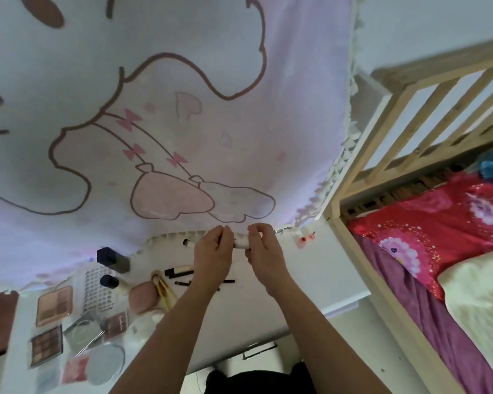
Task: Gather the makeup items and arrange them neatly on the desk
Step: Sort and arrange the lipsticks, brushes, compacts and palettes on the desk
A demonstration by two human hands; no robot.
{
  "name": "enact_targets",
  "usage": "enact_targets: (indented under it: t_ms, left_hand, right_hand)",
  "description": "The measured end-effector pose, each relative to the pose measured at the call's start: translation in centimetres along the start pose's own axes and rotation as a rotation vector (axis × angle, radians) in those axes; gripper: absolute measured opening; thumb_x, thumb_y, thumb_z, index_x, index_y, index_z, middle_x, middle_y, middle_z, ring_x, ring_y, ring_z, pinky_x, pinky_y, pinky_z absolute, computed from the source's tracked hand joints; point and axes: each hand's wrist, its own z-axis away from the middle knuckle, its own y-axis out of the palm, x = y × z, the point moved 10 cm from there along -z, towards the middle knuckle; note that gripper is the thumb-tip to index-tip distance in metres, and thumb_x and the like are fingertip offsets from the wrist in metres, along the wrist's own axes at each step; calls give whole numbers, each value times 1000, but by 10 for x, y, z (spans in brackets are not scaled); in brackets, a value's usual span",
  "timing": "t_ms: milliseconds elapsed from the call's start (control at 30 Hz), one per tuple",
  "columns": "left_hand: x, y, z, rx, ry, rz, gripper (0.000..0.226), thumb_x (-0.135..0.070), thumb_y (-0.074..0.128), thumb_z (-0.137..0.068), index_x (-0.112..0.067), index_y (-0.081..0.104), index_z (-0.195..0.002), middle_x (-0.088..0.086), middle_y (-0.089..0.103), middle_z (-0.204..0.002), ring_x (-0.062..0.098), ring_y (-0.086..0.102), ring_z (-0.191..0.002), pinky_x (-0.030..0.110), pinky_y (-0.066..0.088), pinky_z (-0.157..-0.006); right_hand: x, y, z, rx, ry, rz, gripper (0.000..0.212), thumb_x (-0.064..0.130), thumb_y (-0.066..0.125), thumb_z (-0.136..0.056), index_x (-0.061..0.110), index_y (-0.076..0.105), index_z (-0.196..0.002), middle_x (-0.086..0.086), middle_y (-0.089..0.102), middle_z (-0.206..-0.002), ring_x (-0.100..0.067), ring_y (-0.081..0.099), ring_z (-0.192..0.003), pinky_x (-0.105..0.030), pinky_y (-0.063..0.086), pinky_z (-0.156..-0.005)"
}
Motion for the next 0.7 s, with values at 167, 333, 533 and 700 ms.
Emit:
enact_targets:
  t_ms: [167, 333, 533, 700]
  left_hand:
    - [-7, 22, 7, 78, -106, 11, 41, -21, 42, -99, -10, 45, -60, 4, 39, -51, 15, 32, -49, 30, 28, -52]
    - [-13, 21, 7, 35, -123, 7, 44, -25, 46, -97, -13, 42, -55, 4, 39, -51, 15, 33, -49, 31, 28, -53]
    - [-28, 18, 8, 25, 18, -80, 51, -26, 43, -100, -14, 41, -51, -1, 35, -46, 11, 29, -44, 29, 27, -48]
    - [-31, 8, 4, 4, 45, -75, 51, -23, 45, -100, -14, 38, -50, -5, 31, -43, 10, 25, -43, 29, 23, -48]
  right_hand:
    - [30, -25, 16, -30, -338, 303, 23, 18, 31, -106, 31, 45, -119, -5, 47, -54, -6, 38, -44, -26, 30, -45]
    - [21, -36, 22, 43, -180, 127, 17, 22, 39, -105, 36, 40, -114, -7, 54, -82, -7, 50, -67, -24, 41, -65]
    - [11, -32, 25, 193, 98, 202, 51, 59, 34, -100, 13, 54, -93, -3, 67, -69, -12, 58, -60, -27, 43, -69]
    - [11, -31, 27, 249, 130, -67, 33, 37, 71, -89, 19, 56, -111, -2, 66, -106, -14, 66, -88, -27, 50, -78]
